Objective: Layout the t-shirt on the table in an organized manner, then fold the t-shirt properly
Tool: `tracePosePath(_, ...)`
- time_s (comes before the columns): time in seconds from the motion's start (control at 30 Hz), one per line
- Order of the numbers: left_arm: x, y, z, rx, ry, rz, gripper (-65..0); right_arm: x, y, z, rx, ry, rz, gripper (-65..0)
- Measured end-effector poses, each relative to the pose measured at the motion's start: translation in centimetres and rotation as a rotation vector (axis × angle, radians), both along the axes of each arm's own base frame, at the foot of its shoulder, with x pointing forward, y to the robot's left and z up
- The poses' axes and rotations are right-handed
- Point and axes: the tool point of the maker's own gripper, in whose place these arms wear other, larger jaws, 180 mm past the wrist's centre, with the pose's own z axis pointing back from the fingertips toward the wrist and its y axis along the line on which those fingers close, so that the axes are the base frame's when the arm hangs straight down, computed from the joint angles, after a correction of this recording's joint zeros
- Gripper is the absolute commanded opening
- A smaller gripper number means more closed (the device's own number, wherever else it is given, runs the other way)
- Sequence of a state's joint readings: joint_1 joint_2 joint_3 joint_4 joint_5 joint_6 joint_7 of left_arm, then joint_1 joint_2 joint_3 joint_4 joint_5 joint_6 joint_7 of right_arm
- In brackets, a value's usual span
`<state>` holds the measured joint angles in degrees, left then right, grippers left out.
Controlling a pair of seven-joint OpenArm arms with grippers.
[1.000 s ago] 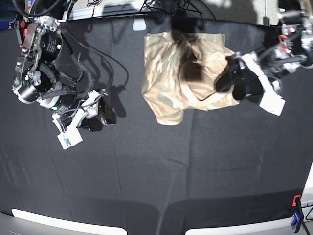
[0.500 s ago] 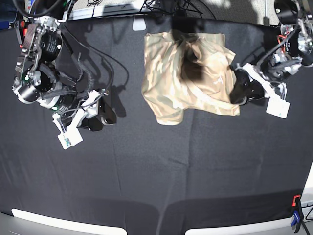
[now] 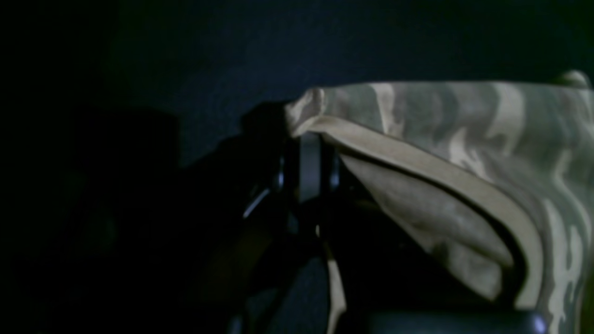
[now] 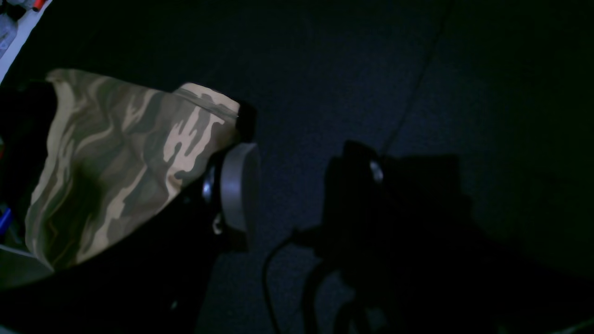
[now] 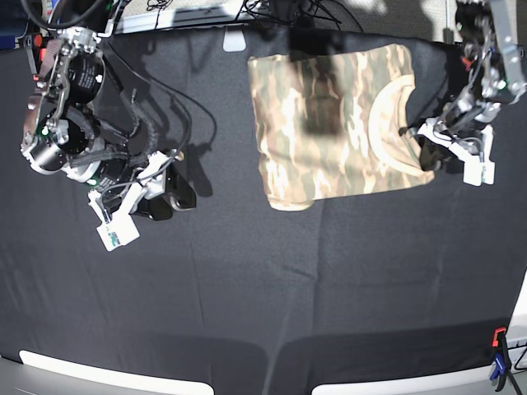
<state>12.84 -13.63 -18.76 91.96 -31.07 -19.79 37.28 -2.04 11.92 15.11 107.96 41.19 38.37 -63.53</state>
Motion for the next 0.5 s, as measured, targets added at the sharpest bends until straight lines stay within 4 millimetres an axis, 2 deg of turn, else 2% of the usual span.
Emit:
tracePosePath(0.07, 0.1, 0.1, -0.3, -0.003, 0.008, 0.005, -65.0, 0.0, 0.0, 0.0, 0.0, 0.0, 0.0, -36.8)
tracePosePath(0.1, 0.1, 0.1, -0.3, -0.003, 0.007, 0.005, -61.1, 0.0, 0.0, 0.0, 0.001, 0.0, 0.0, -36.8)
tracePosePath(0.17, 0.4, 0.2, -0.1, 0.0, 0.004, 0.004, -48.5, 0.0, 0.0, 0.0, 0.001, 0.0, 0.0, -36.7)
tracePosePath(0.2, 0.5, 0.0, 0.2, 0.008, -0.006, -0.019, -44.2, 0.0, 0.0, 0.0, -0.001, 0.002, 0.0, -36.7)
tracePosePath(0.23, 0.5, -0.2, 0.8, 0.016, -0.02, -0.051, -42.8, -0.1, 0.0, -0.1, -0.006, 0.008, 0.002, -36.7)
tracePosePath(0.3, 0.6, -0.7, 2.5, 0.026, -0.055, -0.103, -42.9, -0.2, 0.3, 0.0, 0.015, 0.01, 0.012, -36.7)
tracePosePath(0.4, 0.9, -1.1, 6.7, 0.066, -0.164, -0.145, -43.7, -0.3, 0.9, 0.7, 0.062, -0.001, 0.03, -36.7)
tracePosePath(0.43, 0.7, -1.4, 8.1, 0.084, -0.199, -0.165, -46.3, -0.3, 0.9, 0.8, 0.065, -0.002, 0.031, -36.8)
tracePosePath(0.5, -0.2, -2.4, 10.5, 0.107, -0.255, -0.203, -55.9, -0.3, 0.9, 0.7, 0.065, -0.002, 0.031, -36.8)
